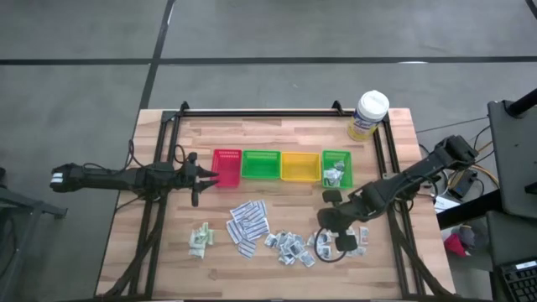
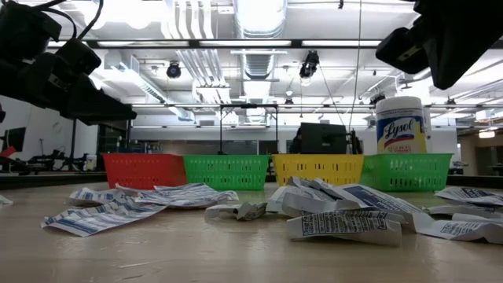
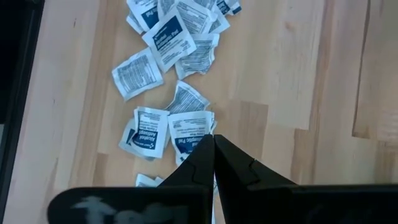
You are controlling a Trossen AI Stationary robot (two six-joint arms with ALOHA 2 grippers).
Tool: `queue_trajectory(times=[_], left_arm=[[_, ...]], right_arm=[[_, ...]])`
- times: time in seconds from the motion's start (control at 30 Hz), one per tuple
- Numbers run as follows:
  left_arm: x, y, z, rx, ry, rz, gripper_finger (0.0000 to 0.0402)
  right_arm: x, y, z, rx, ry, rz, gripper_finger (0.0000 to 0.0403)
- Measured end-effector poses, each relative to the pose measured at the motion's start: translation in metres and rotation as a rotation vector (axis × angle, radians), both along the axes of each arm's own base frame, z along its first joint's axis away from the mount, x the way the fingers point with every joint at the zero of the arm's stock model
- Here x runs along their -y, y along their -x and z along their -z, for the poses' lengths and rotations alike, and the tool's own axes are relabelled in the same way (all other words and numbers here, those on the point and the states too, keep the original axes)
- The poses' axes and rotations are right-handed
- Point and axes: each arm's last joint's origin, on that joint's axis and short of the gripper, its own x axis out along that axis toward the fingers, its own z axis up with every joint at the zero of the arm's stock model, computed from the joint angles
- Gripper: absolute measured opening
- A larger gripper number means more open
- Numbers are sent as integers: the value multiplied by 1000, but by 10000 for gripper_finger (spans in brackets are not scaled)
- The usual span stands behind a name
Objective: Pick & Place First Aid Supplies
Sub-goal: Put the blue alcohol pad into the right green bin
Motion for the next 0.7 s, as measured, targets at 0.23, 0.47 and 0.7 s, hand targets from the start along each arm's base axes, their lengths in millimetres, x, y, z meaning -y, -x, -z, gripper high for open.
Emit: queue_trajectory(times=[0.23,0.47,0.7], left_arm=[[0,0,0,0,0,0,113],[0,0,0,0,0,0,113],[0,0,0,0,0,0,113]], right_arm=[[-5,-7,17,-72,-10,42,14],[-11,-17,46,-172,33,36,62],[-14,-22,58,-198,48,33,116]])
